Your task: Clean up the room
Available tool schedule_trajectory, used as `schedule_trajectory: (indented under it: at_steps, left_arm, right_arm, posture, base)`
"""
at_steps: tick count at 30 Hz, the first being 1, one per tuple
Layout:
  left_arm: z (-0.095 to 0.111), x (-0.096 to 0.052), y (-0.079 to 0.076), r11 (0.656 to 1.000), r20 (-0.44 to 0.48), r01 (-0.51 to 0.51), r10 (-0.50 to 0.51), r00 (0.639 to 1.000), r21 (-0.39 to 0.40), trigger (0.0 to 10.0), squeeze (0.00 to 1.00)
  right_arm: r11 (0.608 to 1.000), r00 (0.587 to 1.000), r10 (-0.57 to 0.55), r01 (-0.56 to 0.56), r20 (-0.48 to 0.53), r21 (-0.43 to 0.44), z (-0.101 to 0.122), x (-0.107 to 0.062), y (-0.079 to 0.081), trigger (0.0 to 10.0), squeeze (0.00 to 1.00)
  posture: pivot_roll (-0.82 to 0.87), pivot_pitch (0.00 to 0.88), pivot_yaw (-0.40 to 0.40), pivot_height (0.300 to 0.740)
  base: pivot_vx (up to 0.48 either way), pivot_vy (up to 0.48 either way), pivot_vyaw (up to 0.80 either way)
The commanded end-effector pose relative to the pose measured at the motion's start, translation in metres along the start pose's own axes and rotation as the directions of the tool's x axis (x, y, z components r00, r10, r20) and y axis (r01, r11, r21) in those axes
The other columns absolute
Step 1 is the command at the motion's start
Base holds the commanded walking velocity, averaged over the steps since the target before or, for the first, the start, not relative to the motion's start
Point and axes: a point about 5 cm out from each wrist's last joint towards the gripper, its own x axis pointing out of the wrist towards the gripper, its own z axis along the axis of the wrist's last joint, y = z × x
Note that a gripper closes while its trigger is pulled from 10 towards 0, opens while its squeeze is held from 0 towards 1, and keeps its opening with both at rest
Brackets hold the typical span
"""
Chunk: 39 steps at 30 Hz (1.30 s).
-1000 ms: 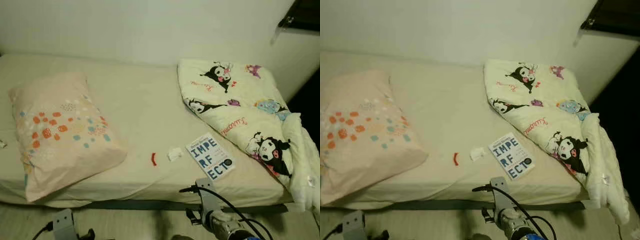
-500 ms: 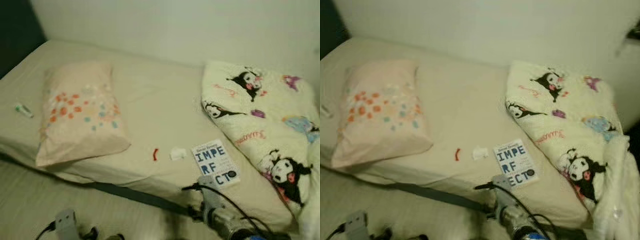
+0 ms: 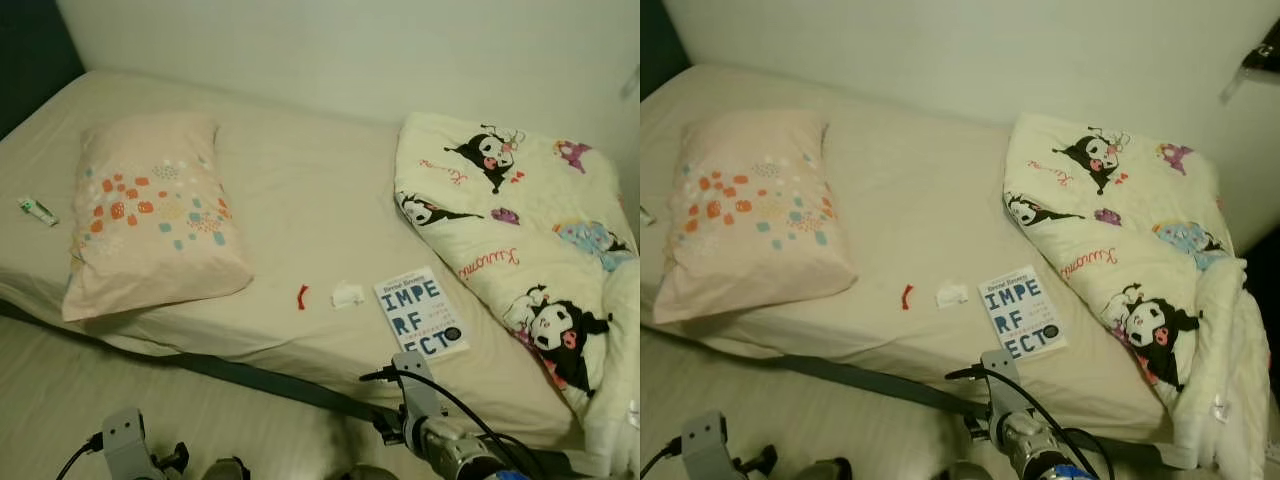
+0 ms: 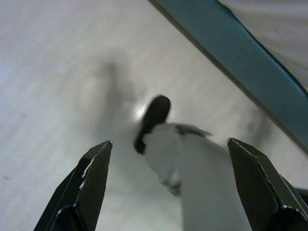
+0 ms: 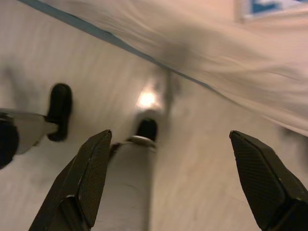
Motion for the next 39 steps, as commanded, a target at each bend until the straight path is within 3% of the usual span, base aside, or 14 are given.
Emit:
schedule_trajectory:
  at_steps: [1, 3, 4, 5, 6, 8, 13, 15, 20, 28, 34, 39]
  left_arm:
    - [-0.003, 0.000, 0.001, 1.000, -0.013, -0.006, 0.006, 1.000, -0.014, 10.0, 0.00]
    - [0.000, 0.000, -0.002, 1.000, 0.000, 0.015, -0.015, 1.000, -0.013, 10.0, 0.00]
    - [0.003, 0.001, -0.008, 0.998, 0.017, 0.057, -0.058, 0.998, 0.039, 10.0, 0.00]
    - [0.003, 0.001, -0.008, 0.998, 0.017, 0.057, -0.058, 0.998, 0.039, 10.0, 0.00]
    - [0.010, 0.002, -0.017, 0.984, 0.044, 0.116, -0.123, 0.991, 0.138, 10.0, 0.00]
    - [0.014, 0.002, -0.020, 0.979, 0.059, 0.130, -0.141, 0.988, 0.155, 10.0, 0.00]
    - [0.052, 0.005, -0.035, 0.948, 0.185, 0.172, -0.226, 0.956, 0.269, 10.0, 0.00]
    - [0.052, 0.005, -0.035, 0.948, 0.185, 0.172, -0.226, 0.956, 0.269, 10.0, 0.00]
    - [0.080, 0.005, -0.047, 0.943, 0.279, 0.188, -0.264, 0.923, 0.273, 10.0, 0.00]
    - [0.088, 0.004, -0.054, 0.939, 0.315, 0.200, -0.287, 0.905, 0.280, 10.0, 0.00]
    - [0.075, 0.005, -0.044, 0.950, 0.279, 0.181, -0.252, 0.927, 0.255, 10.0, 0.00]
    - [0.069, 0.005, -0.038, 0.959, 0.262, 0.168, -0.227, 0.938, 0.230, 10.0, 0.00]
  right_arm:
    - [1.000, 1.000, -0.006, 0.006, -0.019, 0.008, -0.006, 0.000, 0.000, 10.0, 0.00]
    - [1.000, 1.000, -0.012, 0.012, -0.020, 0.007, -0.005, 0.000, -0.001, 10.0, 0.00]
    - [1.000, 1.000, -0.023, 0.023, -0.018, 0.017, -0.004, 0.000, -0.002, 10.0, 0.00]
    - [1.000, 1.000, -0.023, 0.023, -0.018, 0.017, -0.004, 0.000, -0.002, 10.0, 0.00]
    - [0.999, 0.999, -0.038, 0.038, 0.000, 0.034, 0.001, 0.000, -0.004, 10.0, 0.00]
    - [0.998, 0.999, -0.043, 0.043, 0.011, 0.038, 0.005, 0.000, -0.005, 10.0, 0.00]
    - [0.990, 0.991, -0.067, 0.053, 0.112, 0.128, 0.038, 0.000, -0.014, 10.0, 0.00]
    - [0.990, 0.991, -0.067, 0.053, 0.112, 0.128, 0.038, 0.000, -0.014, 10.0, 0.00]
    - [0.987, 0.980, -0.002, -0.030, 0.199, 0.156, 0.069, 0.000, -0.005, 10.0, 0.00]
    - [0.985, 0.963, 0.025, -0.070, 0.269, 0.157, 0.091, -0.003, -0.001, 10.0, 0.00]
    - [0.992, 0.970, 0.051, -0.076, 0.238, 0.097, 0.083, -0.001, 0.003, 10.0, 0.00]
    - [0.990, 0.973, 0.048, -0.076, 0.224, 0.120, 0.076, -0.001, 0.001, 10.0, 0.00]
  posture:
    - [-0.02, 0.003, -0.021, 0.740]
    - [-0.02, 0.000, -0.020, 0.740]
    - [-0.02, 0.000, -0.020, 0.740]
    - [-0.02, 0.000, -0.020, 0.740]
    - [-0.02, 0.000, -0.020, 0.740]
    - [-0.02, 0.000, -0.020, 0.740]
    - [-0.02, 0.010, -0.021, 0.740]
    - [-0.02, 0.010, -0.021, 0.740]
    - [-0.02, 0.014, -0.017, 0.730]
    - [-0.02, 0.016, -0.017, 0.705]
    - [-0.02, 0.016, -0.017, 0.675]
    - [-0.02, 0.015, -0.017, 0.655]
  base:
    - [0.000, 0.000, 0.00]
    - [0.000, 0.000, 0.00]
    - [0.000, 0.000, 0.00]
    - [0.000, 0.000, 0.00]
    - [0.000, 0.000, 0.00]
    - [0.000, 0.000, 0.00]
    - [0.000, 0.000, 0.00]
    - [0.000, 0.000, 0.00]
    - [0.000, 0.000, 0.00]
    - [0.000, 0.000, 0.00]
    - [0.000, 0.000, 0.00]
    - [0.000, 0.000, 0.00]
